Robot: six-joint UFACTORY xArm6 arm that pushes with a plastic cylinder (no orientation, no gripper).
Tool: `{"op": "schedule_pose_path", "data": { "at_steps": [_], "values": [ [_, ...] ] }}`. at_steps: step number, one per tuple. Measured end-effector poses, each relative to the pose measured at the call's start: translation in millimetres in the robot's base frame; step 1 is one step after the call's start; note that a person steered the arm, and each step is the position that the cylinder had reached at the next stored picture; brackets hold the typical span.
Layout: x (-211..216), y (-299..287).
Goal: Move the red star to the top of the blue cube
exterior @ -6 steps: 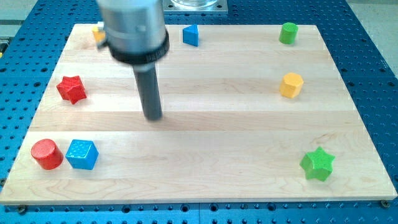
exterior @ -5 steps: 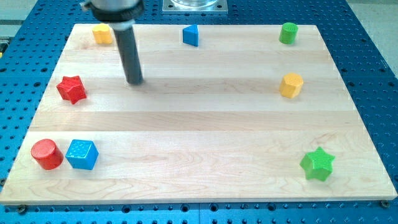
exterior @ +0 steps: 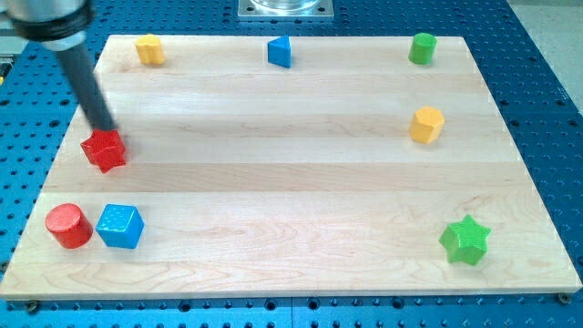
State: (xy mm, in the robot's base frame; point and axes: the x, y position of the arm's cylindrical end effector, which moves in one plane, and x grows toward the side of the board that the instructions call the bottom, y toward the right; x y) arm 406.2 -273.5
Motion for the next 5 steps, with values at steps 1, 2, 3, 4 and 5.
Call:
{"op": "schedule_pose_path", "data": {
  "at_steps": [1, 2, 3, 4, 5],
  "values": [
    [62, 53],
    [19, 35],
    [7, 105],
    [48, 103],
    [74, 89]
  ]
}}
